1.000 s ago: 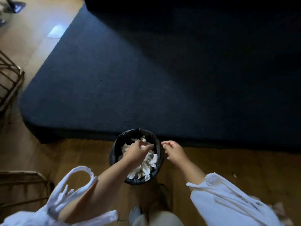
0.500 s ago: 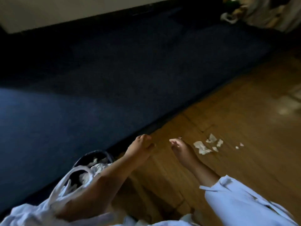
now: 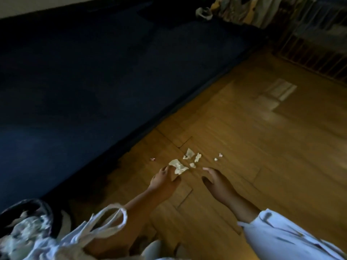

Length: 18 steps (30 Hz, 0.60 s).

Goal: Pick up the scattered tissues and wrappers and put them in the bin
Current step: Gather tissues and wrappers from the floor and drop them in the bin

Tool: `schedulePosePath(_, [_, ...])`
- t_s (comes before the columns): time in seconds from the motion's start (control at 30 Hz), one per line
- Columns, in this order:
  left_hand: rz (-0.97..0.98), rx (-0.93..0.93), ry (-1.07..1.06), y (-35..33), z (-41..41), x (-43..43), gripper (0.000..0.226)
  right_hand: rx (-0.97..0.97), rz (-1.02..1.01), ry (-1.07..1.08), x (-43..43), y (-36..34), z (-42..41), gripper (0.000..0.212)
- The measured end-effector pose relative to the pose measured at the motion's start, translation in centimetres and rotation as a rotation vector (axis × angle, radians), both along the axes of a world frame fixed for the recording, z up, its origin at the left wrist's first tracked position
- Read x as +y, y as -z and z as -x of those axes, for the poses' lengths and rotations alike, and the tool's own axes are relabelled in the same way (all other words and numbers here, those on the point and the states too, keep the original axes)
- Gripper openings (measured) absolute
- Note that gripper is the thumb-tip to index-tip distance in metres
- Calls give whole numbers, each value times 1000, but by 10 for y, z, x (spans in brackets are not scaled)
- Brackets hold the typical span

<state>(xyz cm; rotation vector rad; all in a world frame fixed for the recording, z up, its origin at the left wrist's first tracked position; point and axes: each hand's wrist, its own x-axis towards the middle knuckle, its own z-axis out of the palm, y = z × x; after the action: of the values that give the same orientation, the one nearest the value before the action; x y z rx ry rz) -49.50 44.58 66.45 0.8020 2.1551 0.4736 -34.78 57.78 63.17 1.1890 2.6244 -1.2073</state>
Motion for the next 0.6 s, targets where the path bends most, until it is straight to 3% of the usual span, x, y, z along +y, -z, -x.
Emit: schedulePosePath(0.6, [39, 56, -92, 45, 36, 215, 42, -129, 70, -246, 240, 36, 72, 45])
